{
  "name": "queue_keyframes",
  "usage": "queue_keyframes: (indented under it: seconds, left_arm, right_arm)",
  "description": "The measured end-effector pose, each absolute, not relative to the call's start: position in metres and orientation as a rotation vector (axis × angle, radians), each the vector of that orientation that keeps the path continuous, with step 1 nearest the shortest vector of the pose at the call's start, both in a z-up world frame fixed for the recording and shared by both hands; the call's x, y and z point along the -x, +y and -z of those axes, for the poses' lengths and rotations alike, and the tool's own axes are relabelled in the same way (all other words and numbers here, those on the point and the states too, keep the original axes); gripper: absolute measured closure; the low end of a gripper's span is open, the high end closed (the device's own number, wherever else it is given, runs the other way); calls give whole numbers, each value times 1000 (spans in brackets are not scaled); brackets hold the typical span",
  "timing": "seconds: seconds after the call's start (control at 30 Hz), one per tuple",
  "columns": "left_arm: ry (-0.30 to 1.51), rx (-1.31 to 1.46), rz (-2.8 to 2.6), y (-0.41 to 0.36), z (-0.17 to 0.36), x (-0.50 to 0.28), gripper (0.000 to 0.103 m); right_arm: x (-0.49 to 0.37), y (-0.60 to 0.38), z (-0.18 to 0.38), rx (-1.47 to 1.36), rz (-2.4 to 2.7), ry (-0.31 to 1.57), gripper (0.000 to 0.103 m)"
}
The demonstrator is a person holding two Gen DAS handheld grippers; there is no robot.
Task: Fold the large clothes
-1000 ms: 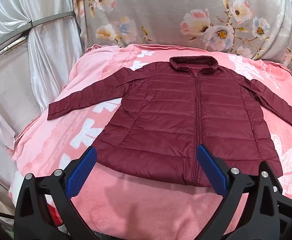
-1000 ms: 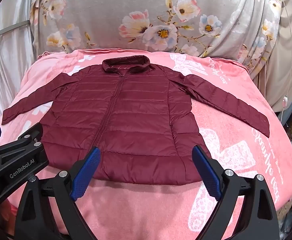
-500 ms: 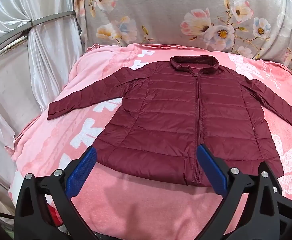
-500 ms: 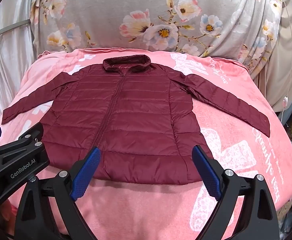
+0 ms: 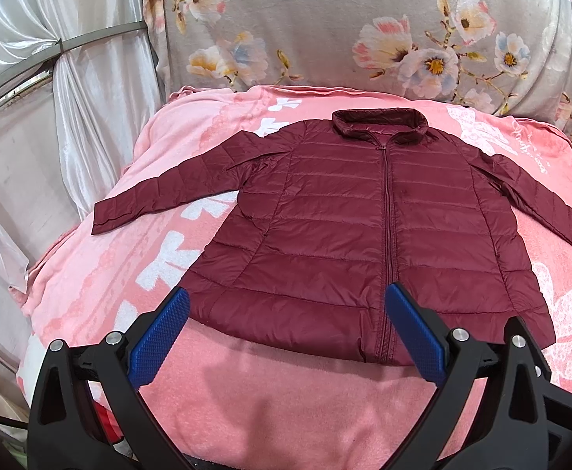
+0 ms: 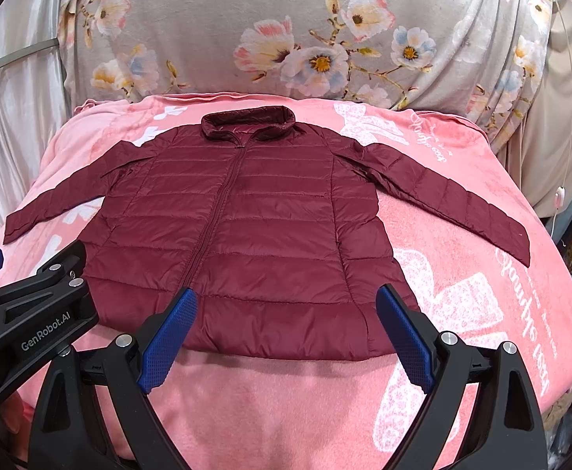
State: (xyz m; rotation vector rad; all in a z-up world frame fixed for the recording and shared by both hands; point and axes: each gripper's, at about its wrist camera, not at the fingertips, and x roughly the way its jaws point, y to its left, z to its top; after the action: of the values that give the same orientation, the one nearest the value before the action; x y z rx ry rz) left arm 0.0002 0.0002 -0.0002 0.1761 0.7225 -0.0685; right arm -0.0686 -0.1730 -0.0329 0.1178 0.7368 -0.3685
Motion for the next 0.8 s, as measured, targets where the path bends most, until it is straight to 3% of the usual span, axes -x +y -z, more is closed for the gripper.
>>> queue_keyframes:
  seconds: [0.8]
  left_arm:
    - [720,-173,67,0,0,-1,6]
  right_arm:
    - [69,-165,32,-118,367,736,12]
